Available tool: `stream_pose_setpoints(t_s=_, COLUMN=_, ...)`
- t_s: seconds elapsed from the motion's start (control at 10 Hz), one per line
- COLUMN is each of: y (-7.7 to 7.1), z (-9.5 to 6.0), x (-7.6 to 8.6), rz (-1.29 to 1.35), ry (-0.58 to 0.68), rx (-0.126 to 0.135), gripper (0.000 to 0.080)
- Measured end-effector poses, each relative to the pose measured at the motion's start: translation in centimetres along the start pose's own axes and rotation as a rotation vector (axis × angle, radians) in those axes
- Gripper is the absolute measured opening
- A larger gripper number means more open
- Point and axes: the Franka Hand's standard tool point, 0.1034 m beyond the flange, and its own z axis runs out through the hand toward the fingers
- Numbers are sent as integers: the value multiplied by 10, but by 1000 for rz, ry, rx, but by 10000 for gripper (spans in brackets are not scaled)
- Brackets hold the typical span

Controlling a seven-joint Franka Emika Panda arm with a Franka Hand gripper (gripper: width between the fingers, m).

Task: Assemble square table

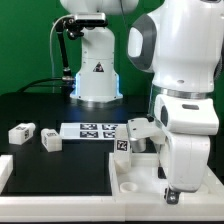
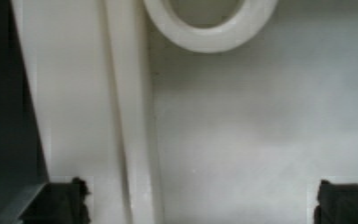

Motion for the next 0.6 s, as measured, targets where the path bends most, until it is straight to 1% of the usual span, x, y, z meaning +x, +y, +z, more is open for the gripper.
stream_pose_setpoints(t_s=0.2, y=0, z=0, x=0, rz=0, ry=0, rx=0, gripper=649)
stream_pose_setpoints(t_s=0.3, y=1, z=-2, x=-7, rz=-5, ry=-1, rx=2, gripper=649)
stream_pose_setpoints(t_s=0.4, y=-1, z=-14, x=-31, rz=3, ry=-18, rx=15, gripper=649)
stream_pose_setpoints(t_s=0.5, y=-6, z=-25, x=-48, rz=32, ry=-27, rx=21, gripper=649)
stream_pose_setpoints(t_s=0.6, y=-10, z=-35, x=-54, rz=45, ry=-30, rx=16, gripper=649)
